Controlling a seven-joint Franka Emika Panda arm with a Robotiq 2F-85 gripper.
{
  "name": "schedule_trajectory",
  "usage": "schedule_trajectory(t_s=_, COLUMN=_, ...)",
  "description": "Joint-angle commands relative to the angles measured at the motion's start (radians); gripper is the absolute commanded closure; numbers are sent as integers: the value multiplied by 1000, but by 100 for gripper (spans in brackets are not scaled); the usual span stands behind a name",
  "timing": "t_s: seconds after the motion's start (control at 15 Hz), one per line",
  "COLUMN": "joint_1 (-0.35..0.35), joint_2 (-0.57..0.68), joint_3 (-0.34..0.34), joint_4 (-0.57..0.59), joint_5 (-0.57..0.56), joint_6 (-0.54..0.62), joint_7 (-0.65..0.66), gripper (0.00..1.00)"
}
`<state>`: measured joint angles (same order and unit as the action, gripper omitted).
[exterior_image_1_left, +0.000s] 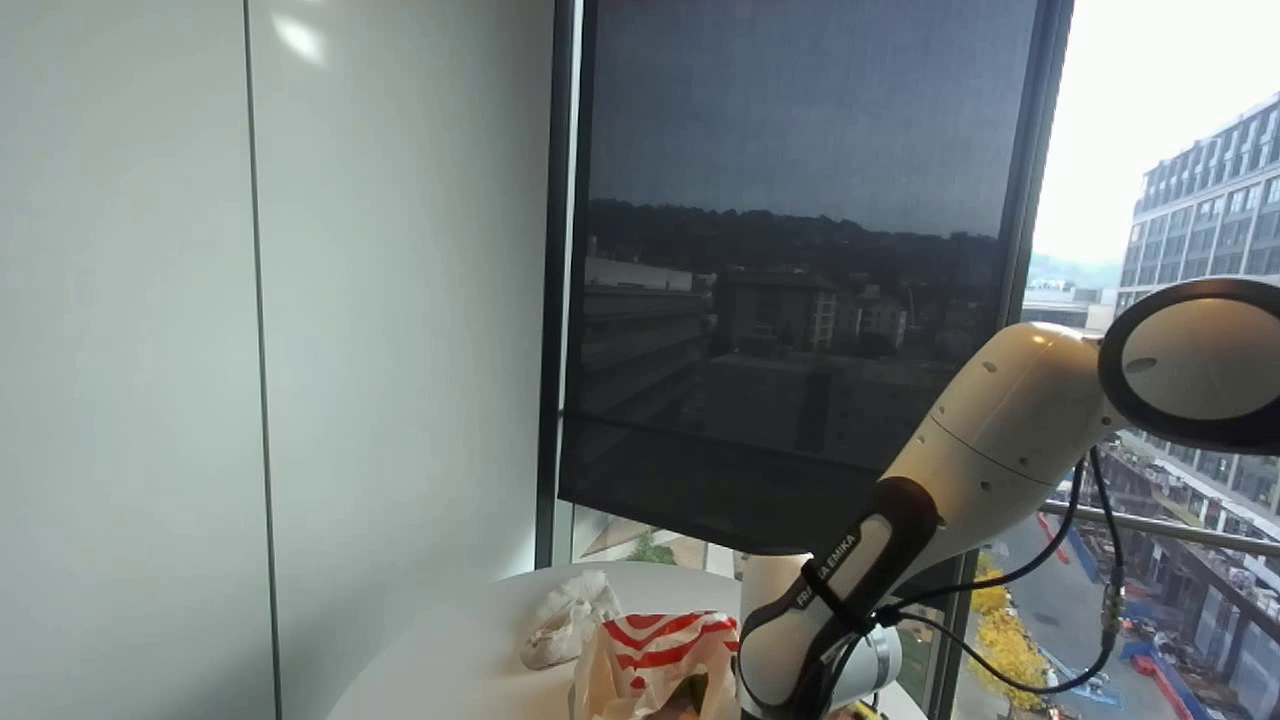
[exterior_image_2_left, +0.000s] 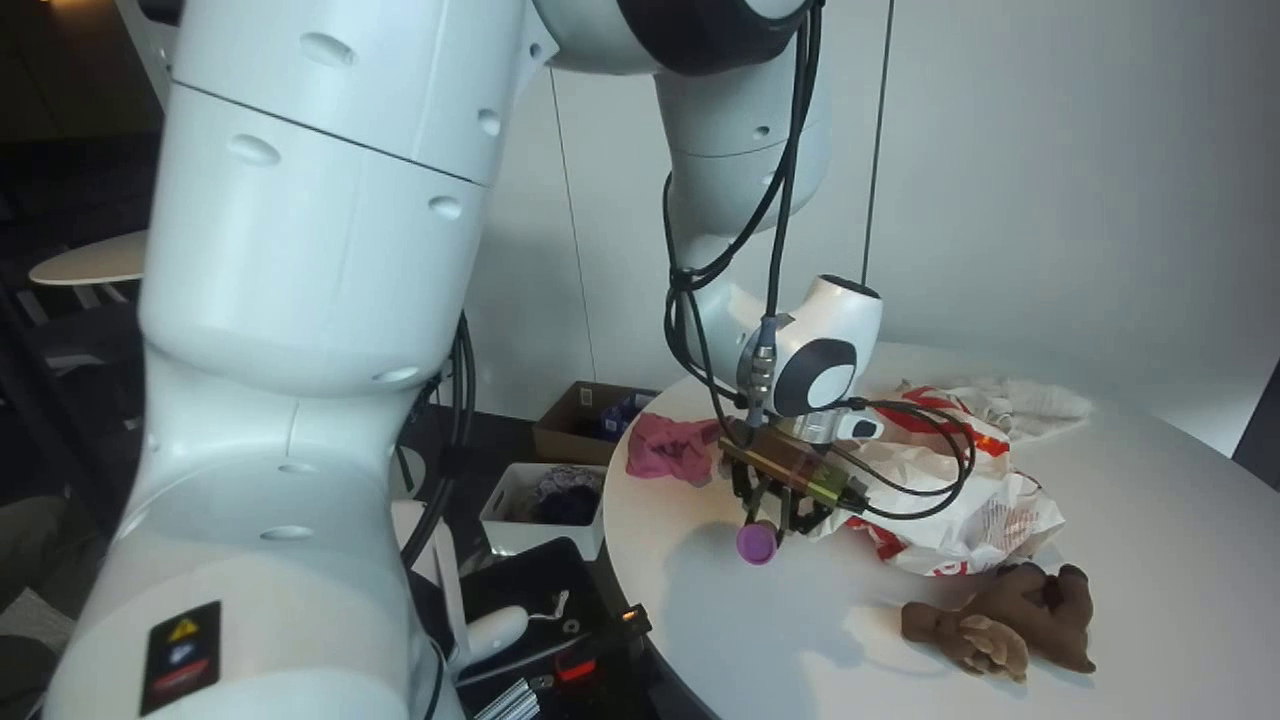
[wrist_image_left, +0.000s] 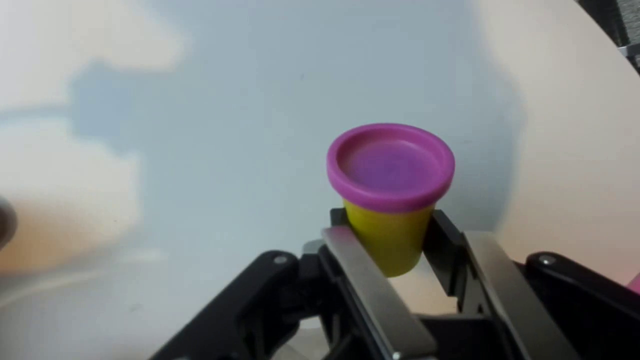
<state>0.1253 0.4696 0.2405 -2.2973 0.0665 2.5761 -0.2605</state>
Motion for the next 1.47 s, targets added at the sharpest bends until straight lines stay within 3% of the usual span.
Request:
schedule_trajectory(t_s=0.0, joint_1=33, joint_2=-26, joint_3=-59, joint_4=-59, joint_5=-81, joint_6=122, joint_7=80, gripper=33)
schedule_trajectory(t_s=0.33, joint_1=-24, joint_2=-58, joint_3=-2, joint_4=-67, joint_5=-36, joint_6=120, joint_7=33, gripper=0)
schedule_trajectory(t_s=0.67, joint_1=-107, joint_2=-61, joint_3=145, joint_4=10, joint_5=133, joint_6=147, joint_7=-59, gripper=0)
schedule_trajectory(t_s=0.93, joint_1=-168, joint_2=-4, joint_3=241, joint_4=145, joint_5=305, joint_6=84, joint_7=-138, gripper=0)
schedule_trajectory(t_s=1.13, joint_1=-166, joint_2=52, joint_3=235, joint_4=213, joint_5=346, joint_6=102, joint_7=-172, gripper=0)
schedule_trajectory(t_s=1.4, joint_1=-146, joint_2=154, joint_3=185, joint_4=300, joint_5=301, joint_6=135, joint_7=-151, gripper=0)
